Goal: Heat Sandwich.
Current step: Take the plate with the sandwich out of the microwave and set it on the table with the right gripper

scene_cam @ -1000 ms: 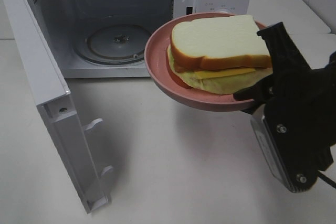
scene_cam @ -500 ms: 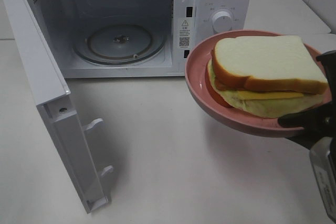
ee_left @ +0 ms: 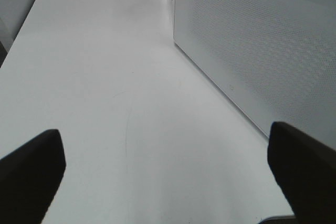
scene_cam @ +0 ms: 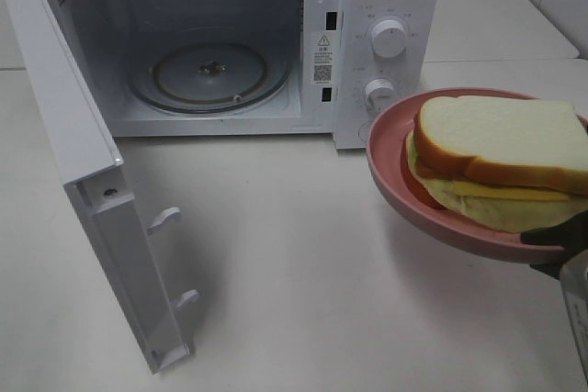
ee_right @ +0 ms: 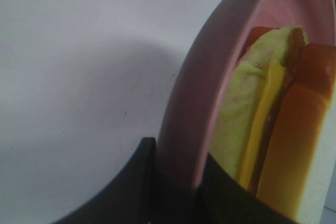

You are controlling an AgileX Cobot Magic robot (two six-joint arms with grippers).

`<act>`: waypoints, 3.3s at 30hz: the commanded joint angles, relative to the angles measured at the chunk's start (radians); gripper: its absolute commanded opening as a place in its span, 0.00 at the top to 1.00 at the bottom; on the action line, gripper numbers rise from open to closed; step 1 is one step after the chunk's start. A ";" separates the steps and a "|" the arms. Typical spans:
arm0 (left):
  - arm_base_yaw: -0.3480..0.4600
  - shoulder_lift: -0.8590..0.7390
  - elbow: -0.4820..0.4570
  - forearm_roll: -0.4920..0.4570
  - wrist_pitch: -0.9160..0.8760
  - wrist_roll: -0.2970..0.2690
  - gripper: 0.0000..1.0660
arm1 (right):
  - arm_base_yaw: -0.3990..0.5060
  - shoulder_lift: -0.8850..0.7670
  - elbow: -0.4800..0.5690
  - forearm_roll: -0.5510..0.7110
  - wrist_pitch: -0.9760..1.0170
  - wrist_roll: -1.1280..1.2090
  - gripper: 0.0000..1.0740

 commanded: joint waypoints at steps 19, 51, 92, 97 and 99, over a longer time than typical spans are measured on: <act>0.004 -0.022 0.004 0.002 -0.008 0.001 0.05 | -0.002 -0.007 -0.004 -0.386 0.258 0.644 0.97; 0.004 -0.022 0.004 0.001 -0.008 0.001 0.05 | -0.002 0.560 -0.237 -0.490 0.577 1.464 0.97; 0.004 -0.022 0.004 0.001 -0.008 0.001 0.05 | -0.002 1.089 -0.415 -0.491 0.623 1.914 0.97; 0.004 -0.022 0.004 0.001 -0.008 0.001 0.05 | -0.005 1.139 -0.415 -0.511 0.600 1.948 0.97; 0.004 -0.022 0.004 0.001 -0.008 0.001 0.05 | -0.005 1.146 -0.415 -0.513 0.591 1.955 0.97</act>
